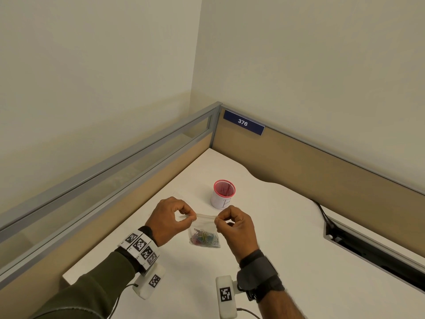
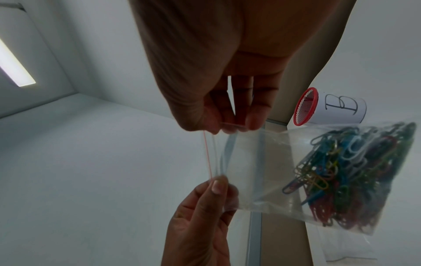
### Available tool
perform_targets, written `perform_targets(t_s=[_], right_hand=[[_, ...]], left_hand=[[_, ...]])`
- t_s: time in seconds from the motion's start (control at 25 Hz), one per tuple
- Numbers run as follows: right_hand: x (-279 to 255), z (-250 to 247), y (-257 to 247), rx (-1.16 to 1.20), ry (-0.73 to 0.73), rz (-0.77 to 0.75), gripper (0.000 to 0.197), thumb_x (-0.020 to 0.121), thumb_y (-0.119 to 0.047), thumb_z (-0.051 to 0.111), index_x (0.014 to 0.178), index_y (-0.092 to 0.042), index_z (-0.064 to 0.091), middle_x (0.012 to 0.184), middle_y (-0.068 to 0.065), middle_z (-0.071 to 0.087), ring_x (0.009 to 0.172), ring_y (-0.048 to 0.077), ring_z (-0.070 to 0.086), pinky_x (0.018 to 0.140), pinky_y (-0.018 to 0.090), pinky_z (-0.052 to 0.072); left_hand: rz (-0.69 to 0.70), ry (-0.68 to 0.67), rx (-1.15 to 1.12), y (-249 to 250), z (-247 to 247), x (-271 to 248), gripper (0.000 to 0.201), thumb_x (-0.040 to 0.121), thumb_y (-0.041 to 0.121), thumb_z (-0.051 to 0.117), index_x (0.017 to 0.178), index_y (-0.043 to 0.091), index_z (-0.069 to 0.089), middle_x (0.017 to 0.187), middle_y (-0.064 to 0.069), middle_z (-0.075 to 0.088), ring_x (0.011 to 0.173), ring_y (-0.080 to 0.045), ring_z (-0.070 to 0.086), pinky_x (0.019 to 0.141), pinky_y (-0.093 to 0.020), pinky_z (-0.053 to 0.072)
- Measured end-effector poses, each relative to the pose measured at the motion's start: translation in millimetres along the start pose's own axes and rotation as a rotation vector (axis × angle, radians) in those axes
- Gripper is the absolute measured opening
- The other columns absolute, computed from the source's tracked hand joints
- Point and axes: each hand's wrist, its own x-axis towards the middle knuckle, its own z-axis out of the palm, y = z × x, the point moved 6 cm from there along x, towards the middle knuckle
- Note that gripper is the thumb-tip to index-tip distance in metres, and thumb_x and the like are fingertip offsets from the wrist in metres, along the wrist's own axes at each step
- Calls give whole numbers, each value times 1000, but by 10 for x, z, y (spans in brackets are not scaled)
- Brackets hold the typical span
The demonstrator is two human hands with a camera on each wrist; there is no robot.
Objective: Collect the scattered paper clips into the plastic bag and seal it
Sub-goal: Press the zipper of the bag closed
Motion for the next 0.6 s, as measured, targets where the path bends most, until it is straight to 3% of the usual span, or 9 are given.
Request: perform_targets(t_s=[0.12,0.2,0.28,0.32,0.44,0.52,0.6], right_hand=[[0,-14,2,34,6,1,9,77,-9,67,70,-11,63,74,5,64,76,29,62,67,40,59],[-11,-20,0,51,17,-2,10,77,-6,66,69,-11,62,73,6,64,73,27,60,67,41,57],[-30,-30,10,69,23,0,10,77,-4,65,69,-10,62,73,8,64,71,27,59,66,41,57],[-36,-32,25,77,24,6,10,77,-4,65,69,-10,62,74,9,64,72,28,59,67,42,57],[-53,-36,58,109,25,31,8,78,-4,65,72,-9,64,75,8,65,73,24,59,68,42,57],[-74,-22,48,110,17,32,7,80,-4,65,74,-7,63,77,9,65,72,19,59,68,39,57],[-99,-10,21,80,-6,26,6,82,-5,65,77,-5,62,79,9,66,71,12,59,65,28,56]], left_hand=[[-13,-15,-2,-56,-45,14,4,77,35,72,76,35,68,75,19,67,90,-5,59,74,-14,44],[-21,-31,2,-124,-71,6,18,81,21,77,77,36,68,83,17,69,95,-6,59,75,-12,44],[-31,-53,-23,-173,-78,-14,12,82,28,74,80,38,67,98,22,66,95,-7,60,78,-13,45],[-32,-74,-42,-187,-81,-29,3,82,37,69,83,37,67,97,19,67,95,-7,61,81,-16,47],[-31,-107,-59,-215,-63,-64,25,81,55,55,89,33,64,92,12,68,94,-10,62,86,-24,50],[-32,-102,-78,-191,-68,-69,28,82,54,55,91,29,64,93,10,68,93,-11,63,85,-25,51],[-47,-71,-119,-179,-76,-73,23,85,45,60,91,24,65,92,8,69,92,-12,64,84,-25,51]])
